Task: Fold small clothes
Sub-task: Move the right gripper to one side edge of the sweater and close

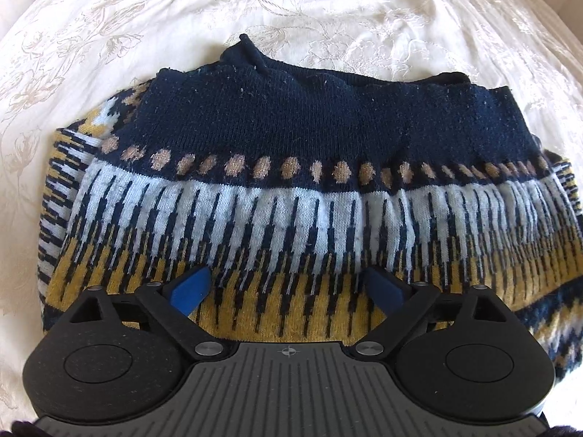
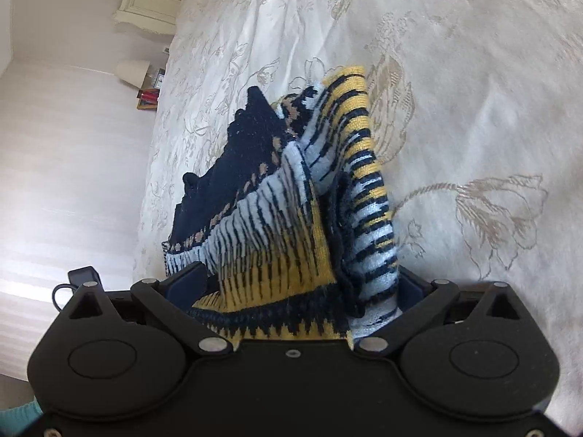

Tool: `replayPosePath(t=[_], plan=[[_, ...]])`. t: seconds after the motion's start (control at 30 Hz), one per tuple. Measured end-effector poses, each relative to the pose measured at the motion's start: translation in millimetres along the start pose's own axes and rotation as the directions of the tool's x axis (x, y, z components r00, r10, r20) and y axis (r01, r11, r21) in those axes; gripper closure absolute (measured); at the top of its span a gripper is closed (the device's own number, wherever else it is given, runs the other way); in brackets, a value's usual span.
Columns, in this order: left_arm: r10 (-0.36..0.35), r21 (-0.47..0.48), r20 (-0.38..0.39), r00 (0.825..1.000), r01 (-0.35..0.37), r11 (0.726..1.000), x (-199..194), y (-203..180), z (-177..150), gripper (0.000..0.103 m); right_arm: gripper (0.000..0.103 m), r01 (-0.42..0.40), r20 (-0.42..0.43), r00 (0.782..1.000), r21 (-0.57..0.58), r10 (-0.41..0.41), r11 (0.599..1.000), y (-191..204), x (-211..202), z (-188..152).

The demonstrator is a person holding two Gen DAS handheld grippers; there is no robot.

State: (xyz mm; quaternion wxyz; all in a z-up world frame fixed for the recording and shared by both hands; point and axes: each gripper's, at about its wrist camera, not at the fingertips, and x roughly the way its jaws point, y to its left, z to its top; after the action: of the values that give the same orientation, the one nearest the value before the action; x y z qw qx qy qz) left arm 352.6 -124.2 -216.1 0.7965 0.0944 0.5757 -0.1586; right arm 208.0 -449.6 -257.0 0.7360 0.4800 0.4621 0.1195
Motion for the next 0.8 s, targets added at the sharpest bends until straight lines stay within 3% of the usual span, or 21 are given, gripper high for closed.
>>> replayPosePath(t=[0.07,0.13,0.17,0.23,0.37,0.5,0.8], plan=[[-0.001,0.000,0.004,1.000,0.001,1.000,0.5,1.6,-0.6,0.009,0.000,-0.082,0.005,0.997,-0.013,0.082,0.997,13.0,-12.4,0.8],[-0.002,-0.001,0.006,1.000,0.002,1.000,0.9,2.0,-1.7,0.009,0.000,-0.200,0.030,0.979,-0.019,0.200,0.980,24.3,-28.7,-0.2],[-0.002,-0.002,0.007,1.000,0.003,1.000,1.1,2.0,-1.8,0.009,0.000,-0.218,0.058,0.974,-0.024,0.219,0.976,26.8,-35.6,-1.3],[-0.002,-0.003,0.008,1.000,0.002,1.000,1.5,1.5,-2.4,0.009,0.000,-0.168,0.108,0.980,-0.020,0.169,0.986,23.1,-44.4,-1.6],[0.000,-0.005,0.005,1.000,0.000,1.000,0.1,1.9,-2.3,0.009,0.000,0.029,0.126,0.992,-0.026,-0.026,0.999,4.7,-43.9,-1.9],[0.000,-0.005,0.005,1.000,0.000,1.000,0.6,1.8,-1.4,0.009,0.000,0.079,0.080,0.994,-0.035,-0.076,0.996,-9.0,-32.4,-0.3],[0.000,-0.020,0.003,1.000,0.000,1.000,3.3,1.9,1.0,0.006,0.000,-0.067,0.006,0.998,0.018,0.067,0.998,-18.5,10.0,11.3]])
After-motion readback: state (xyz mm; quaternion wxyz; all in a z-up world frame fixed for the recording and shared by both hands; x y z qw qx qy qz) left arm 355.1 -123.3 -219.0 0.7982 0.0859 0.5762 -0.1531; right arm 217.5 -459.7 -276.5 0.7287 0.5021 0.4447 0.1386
